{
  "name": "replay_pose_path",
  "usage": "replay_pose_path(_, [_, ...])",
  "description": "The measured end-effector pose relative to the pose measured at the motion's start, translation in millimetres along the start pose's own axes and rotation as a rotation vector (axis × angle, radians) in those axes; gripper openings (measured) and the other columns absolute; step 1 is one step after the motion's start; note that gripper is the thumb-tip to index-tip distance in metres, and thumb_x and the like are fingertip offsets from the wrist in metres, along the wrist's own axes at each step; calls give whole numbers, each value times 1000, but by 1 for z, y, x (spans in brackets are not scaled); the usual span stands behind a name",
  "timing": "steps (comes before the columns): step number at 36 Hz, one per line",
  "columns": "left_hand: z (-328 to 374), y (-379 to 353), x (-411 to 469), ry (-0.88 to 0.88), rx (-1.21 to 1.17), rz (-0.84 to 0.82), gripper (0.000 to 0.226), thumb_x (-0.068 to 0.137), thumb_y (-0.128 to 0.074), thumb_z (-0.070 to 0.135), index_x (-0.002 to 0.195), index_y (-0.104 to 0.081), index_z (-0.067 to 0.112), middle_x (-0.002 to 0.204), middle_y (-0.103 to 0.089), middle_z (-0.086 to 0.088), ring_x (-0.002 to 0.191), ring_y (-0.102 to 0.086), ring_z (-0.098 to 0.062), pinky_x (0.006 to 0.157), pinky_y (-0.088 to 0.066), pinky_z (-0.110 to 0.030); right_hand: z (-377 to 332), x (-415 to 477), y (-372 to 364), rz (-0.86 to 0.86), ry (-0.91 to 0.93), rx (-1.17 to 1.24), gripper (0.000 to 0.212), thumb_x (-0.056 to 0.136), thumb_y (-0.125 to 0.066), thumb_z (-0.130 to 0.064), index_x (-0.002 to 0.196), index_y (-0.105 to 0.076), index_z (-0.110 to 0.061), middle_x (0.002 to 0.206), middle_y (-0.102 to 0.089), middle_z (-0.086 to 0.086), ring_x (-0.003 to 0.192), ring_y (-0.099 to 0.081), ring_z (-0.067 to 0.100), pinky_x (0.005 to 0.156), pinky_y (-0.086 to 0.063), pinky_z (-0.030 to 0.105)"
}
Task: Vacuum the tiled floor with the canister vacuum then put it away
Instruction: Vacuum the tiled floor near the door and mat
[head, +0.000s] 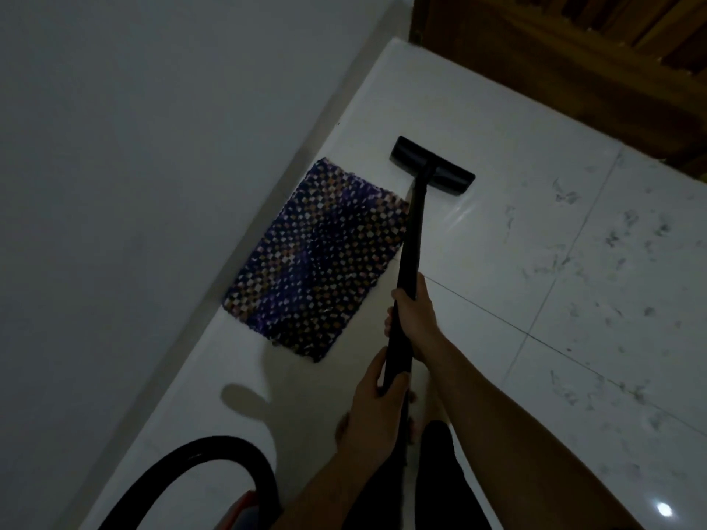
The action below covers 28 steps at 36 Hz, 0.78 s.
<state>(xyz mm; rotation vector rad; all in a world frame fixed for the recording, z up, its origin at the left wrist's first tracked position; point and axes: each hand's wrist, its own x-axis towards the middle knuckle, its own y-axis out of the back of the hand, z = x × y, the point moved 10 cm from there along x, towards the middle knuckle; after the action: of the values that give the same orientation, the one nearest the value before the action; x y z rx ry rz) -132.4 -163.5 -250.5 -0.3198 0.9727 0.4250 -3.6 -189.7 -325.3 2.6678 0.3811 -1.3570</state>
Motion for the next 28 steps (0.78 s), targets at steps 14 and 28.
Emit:
replay_pose_path(14, [-5,12,-17,23,31,-14,47,97,-46,17,142,-35,26,76,-60,-11,37,-49,-10,38,-44,-21,17,-18,-10,-1,-13,19,38,97,-43,-12,132,-42,-28,60,-46,8,43,-44,17,41,-44,24])
replay_pose_path(28, [-13,-111,6,101,225,-180,44,97,-48,19,139,-38,28,71,-60,0,39,-53,-7,43,-45,-22,10,0,144,222,-62,90,33,95,-42,-5,123,-43,-22,60,-43,10,43,-43,19,37,-42,23])
